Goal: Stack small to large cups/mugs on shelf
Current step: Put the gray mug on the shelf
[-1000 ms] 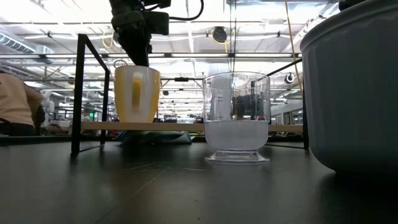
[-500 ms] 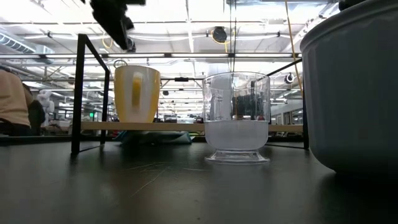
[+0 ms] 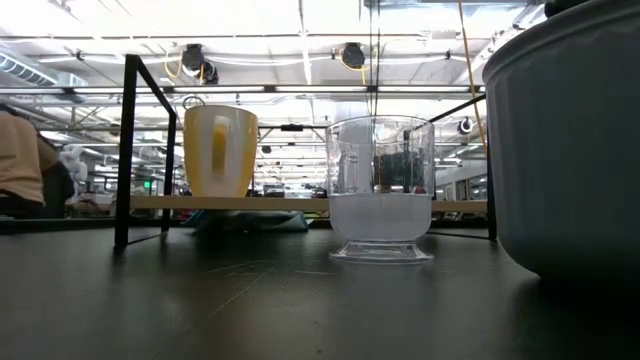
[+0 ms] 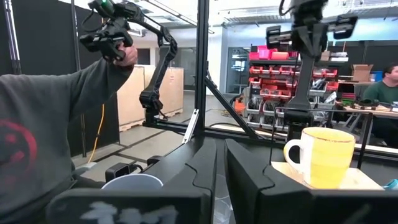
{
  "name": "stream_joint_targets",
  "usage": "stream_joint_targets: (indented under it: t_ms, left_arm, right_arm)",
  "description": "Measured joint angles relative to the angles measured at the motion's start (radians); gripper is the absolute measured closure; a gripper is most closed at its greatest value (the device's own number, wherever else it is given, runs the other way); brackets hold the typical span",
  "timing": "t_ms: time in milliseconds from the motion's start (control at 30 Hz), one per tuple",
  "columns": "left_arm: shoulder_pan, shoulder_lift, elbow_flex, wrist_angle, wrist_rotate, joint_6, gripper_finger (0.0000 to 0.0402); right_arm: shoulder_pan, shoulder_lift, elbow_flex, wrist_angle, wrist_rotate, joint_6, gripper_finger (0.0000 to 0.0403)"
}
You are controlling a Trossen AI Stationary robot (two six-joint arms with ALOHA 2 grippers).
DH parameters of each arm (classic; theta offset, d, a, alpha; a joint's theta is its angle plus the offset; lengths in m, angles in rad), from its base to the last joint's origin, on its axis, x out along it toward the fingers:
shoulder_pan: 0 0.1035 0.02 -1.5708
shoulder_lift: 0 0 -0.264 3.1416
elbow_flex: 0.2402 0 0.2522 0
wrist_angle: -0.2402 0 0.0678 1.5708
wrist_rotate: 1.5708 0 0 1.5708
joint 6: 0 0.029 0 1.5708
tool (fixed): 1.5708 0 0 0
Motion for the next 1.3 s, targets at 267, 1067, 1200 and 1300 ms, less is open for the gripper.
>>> stream_joint_targets:
  t_ms: [267, 1067, 1200, 1300]
  left_arm:
    - [-0.117, -0.072, -0.015, -0.072, -0.159, -0.145, 0.0401]
    - [-0.127, -0.474, -0.770, 0.842, 0.079, 0.130, 0.0401]
    - [-0.159, -0.508, -0.829, 0.883, 0.039, 0.164, 0.0401]
    - [-0.172, -0.531, -0.861, 0.876, -0.029, 0.191, 0.0401]
  right_arm:
    - [0.000, 0.000, 0.000, -0.001, 0.000, 0.019, 0.0378]
    - [0.000, 0.000, 0.000, -0.001, 0.000, 0.019, 0.0378]
    - [0.000, 0.000, 0.000, -0.001, 0.000, 0.019, 0.0378]
    - [0.000, 0.000, 0.000, -0.001, 0.000, 0.019, 0.0378]
